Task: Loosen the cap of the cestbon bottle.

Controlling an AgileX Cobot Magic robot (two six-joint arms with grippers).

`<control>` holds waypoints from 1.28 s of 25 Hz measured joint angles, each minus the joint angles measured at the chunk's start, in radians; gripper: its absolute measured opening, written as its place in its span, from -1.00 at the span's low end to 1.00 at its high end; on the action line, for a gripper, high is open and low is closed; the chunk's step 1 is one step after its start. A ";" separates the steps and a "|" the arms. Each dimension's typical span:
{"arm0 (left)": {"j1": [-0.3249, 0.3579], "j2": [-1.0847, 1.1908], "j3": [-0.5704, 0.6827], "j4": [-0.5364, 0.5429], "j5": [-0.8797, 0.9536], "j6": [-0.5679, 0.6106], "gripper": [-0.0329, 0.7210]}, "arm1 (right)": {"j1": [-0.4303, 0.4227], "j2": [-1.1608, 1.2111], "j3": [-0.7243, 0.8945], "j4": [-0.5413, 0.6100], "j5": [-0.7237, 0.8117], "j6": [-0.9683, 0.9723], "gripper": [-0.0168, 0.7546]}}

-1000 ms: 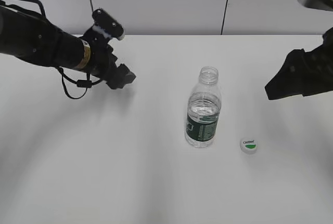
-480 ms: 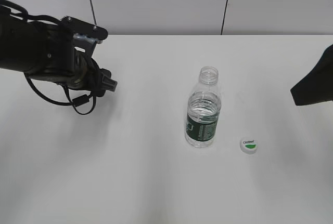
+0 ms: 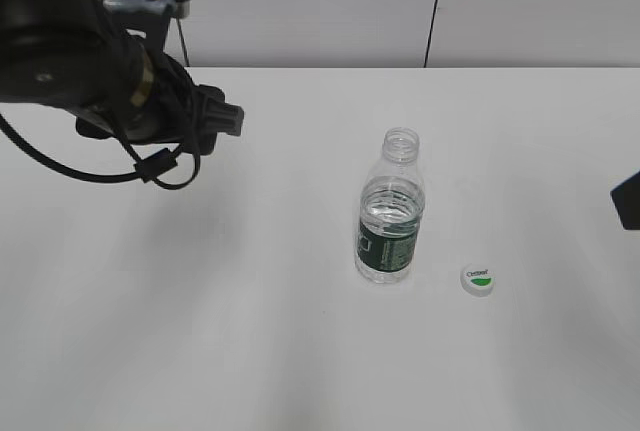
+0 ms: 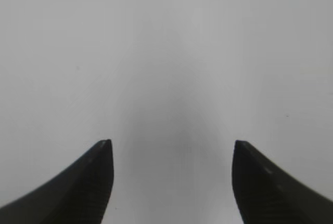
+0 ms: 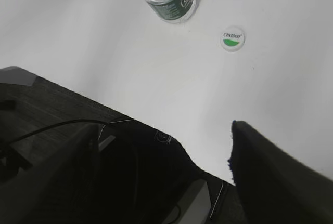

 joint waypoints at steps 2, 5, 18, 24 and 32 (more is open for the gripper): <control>-0.005 -0.060 0.000 -0.073 0.027 0.077 0.52 | 0.000 -0.043 0.027 0.001 0.010 0.000 0.57; -0.005 -0.146 0.000 -0.177 0.093 0.205 0.52 | 0.000 -0.115 0.090 0.001 0.019 0.010 0.57; -0.007 -0.664 0.218 -0.363 0.241 0.541 0.47 | 0.000 -0.528 0.229 -0.013 0.057 0.102 0.57; -0.008 -0.981 0.386 -0.438 0.241 0.626 0.47 | 0.000 -0.647 0.229 -0.103 0.085 0.129 0.57; -0.008 -1.264 0.492 -0.511 0.268 0.661 0.46 | 0.000 -0.811 0.298 -0.243 0.090 0.138 0.57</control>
